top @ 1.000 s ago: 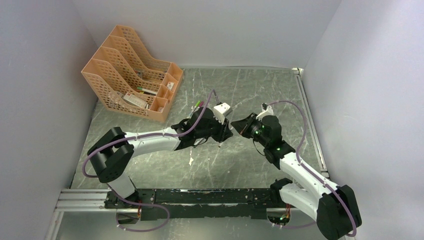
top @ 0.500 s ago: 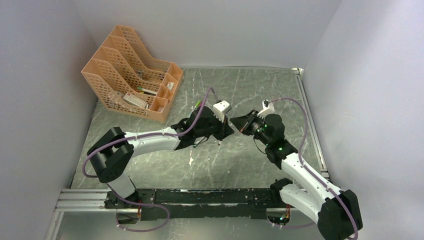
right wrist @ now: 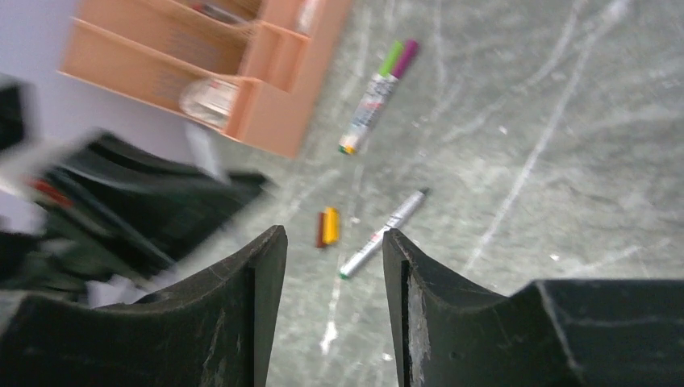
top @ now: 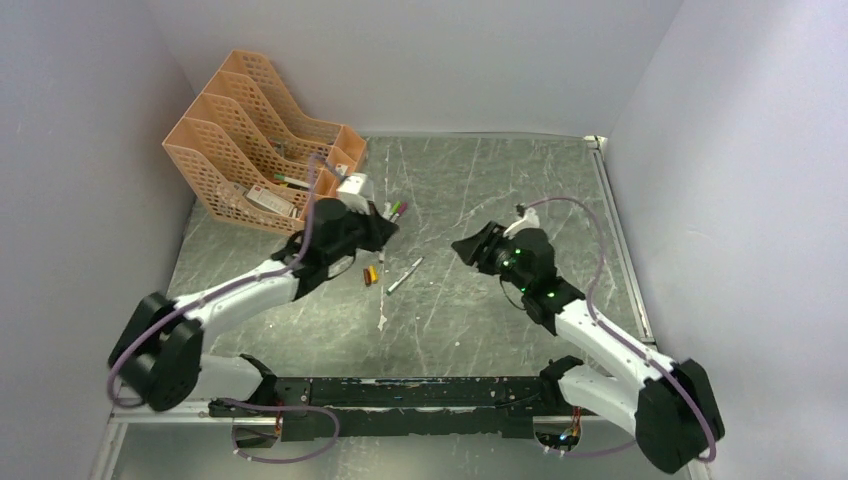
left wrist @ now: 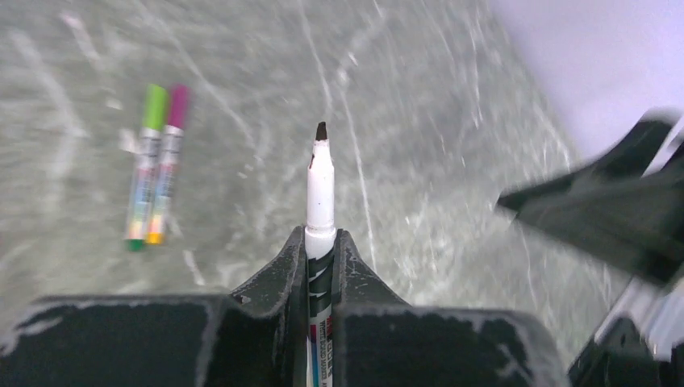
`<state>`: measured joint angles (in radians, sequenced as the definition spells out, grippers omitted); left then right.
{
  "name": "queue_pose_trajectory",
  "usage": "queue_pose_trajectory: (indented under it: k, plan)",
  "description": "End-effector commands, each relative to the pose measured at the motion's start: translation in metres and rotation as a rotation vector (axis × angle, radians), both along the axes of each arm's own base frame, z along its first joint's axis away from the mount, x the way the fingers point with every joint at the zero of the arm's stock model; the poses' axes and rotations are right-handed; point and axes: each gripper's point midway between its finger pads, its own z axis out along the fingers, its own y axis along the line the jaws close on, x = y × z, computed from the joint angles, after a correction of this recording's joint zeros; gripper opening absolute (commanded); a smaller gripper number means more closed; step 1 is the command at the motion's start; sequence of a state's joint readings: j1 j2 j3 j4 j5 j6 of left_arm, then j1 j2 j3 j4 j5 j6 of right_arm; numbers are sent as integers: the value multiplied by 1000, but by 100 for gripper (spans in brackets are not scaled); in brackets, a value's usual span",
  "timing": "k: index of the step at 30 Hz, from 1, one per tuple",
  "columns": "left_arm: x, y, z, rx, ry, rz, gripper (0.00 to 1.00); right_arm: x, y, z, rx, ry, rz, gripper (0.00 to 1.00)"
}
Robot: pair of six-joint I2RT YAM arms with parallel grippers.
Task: Insert the pens into the pen caps
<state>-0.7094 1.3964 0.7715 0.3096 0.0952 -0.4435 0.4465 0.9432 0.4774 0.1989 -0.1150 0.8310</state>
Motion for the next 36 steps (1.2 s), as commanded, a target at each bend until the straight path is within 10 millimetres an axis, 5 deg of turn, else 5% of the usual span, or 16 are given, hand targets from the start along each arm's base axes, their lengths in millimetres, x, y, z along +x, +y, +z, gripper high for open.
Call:
queue_pose_trajectory:
  k: [1,6,11,15,19,25,31,36]
  plan:
    - [15,55,58,-110,-83,197,7,-3,19,-35,-189,40,21,48]
    - [26,112,66,-77,-30,338,7,-4,80,-52,-323,45,147,36]
    - [33,148,49,-93,51,396,7,-11,153,-67,-362,51,302,0]
    - [33,159,34,-105,91,397,7,-16,195,-89,-392,76,391,1]
    - [33,166,27,-86,98,403,7,-14,228,-102,-448,73,430,19]
    - [34,169,28,-85,95,405,7,-3,244,-119,-566,77,419,24]
    - [33,169,22,-84,107,400,7,2,233,-129,-703,68,356,25]
    - [34,166,18,-93,119,386,7,-2,218,-134,-728,87,320,9]
